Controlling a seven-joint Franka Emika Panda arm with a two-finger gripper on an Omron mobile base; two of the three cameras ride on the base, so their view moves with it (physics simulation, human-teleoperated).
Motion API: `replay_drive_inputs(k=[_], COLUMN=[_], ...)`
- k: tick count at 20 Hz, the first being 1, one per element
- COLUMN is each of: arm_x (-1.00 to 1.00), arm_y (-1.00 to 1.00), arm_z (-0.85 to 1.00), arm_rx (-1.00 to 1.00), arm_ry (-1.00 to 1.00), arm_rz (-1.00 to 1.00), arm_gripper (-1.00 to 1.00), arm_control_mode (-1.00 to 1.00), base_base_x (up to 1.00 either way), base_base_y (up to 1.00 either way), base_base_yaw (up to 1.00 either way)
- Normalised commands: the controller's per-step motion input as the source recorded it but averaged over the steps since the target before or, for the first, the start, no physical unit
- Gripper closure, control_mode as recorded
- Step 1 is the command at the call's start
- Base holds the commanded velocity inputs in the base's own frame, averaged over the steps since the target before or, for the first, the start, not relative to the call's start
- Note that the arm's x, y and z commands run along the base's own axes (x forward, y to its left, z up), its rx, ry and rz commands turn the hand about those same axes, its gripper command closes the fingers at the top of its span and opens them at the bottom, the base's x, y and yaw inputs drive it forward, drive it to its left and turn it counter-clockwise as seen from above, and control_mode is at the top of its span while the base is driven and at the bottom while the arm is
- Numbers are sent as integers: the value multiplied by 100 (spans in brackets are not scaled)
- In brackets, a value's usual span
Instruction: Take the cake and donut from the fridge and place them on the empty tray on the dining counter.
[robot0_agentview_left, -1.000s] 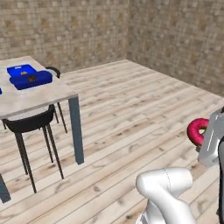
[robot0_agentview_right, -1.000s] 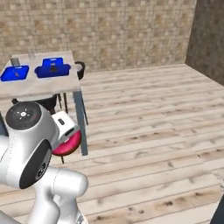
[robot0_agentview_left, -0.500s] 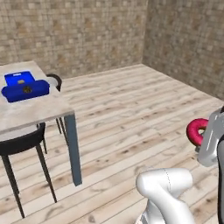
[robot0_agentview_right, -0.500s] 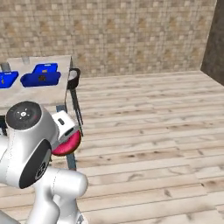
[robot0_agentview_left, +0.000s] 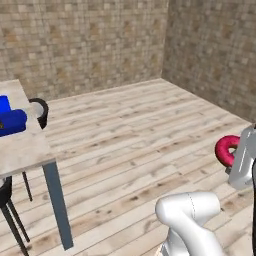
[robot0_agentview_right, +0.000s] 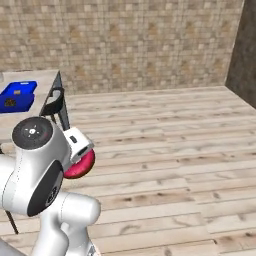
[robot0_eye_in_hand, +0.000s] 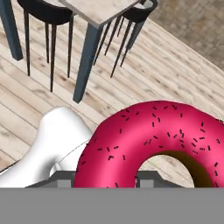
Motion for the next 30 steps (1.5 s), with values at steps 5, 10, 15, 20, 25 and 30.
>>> replay_drive_inputs(k=[5,10,15,20,25,30], arm_x=[0,0,0,0,0,0], arm_y=[0,0,0,0,0,0], arm_z=[0,0,0,0,0,0], arm_rx=[0,0,0,0,0,0], arm_ry=[0,0,0,0,0,0], arm_rz=[0,0,0,0,0,0], arm_gripper=[100,100,100,100,100,100], arm_control_mode=[100,100,100,100,100,100], base_base_x=[100,100,100,100,100,100], base_base_y=[-16,-37,-58,-61,-58,-48], base_base_yaw=[31,47,49,51,52,58])
